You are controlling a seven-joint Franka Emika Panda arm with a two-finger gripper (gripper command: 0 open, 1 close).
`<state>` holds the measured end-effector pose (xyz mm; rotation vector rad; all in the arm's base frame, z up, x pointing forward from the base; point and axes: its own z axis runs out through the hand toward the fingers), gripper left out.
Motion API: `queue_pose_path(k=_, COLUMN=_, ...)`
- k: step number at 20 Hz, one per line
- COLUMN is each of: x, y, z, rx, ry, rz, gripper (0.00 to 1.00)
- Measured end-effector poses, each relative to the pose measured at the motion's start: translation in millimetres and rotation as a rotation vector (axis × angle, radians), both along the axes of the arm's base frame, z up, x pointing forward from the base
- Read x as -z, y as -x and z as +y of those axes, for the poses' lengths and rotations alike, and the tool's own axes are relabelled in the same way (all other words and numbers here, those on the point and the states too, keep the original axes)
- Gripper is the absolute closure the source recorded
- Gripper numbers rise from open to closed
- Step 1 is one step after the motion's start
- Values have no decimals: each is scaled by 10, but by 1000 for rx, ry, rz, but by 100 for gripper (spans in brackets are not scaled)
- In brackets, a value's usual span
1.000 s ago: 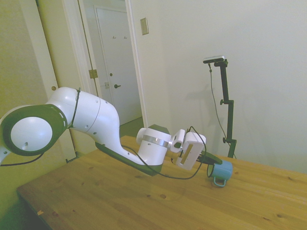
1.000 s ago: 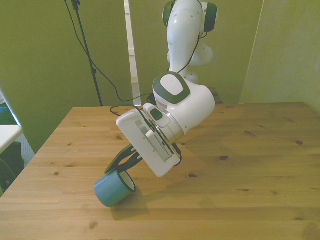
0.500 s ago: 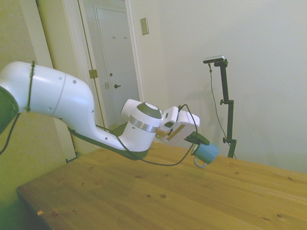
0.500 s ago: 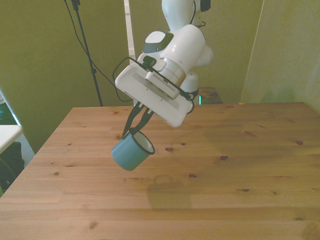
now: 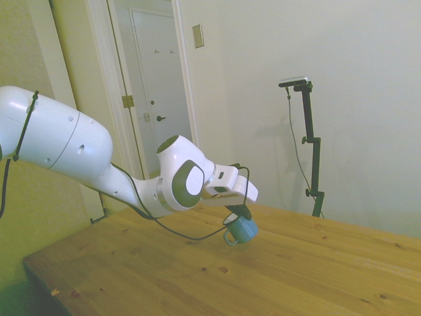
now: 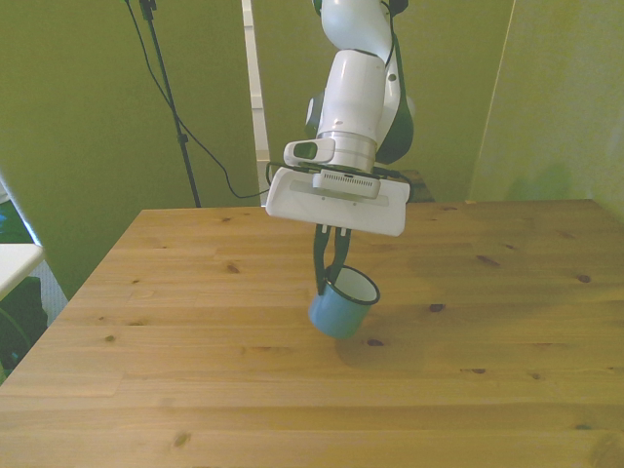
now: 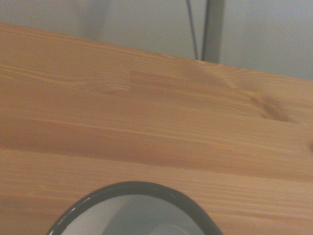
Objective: Flip the mug upright
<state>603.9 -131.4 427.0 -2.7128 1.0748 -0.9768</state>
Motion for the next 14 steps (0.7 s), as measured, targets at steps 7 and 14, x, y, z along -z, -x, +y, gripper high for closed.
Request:
queue_pose_path(k=7, x=-606, y=-27, z=-496, rx=-88, ry=-144, rz=30, gripper=100)
queue_pose_path(k=14, x=-642, y=19, z=-396, rx=-113, ry=-132, rz=45, gripper=100)
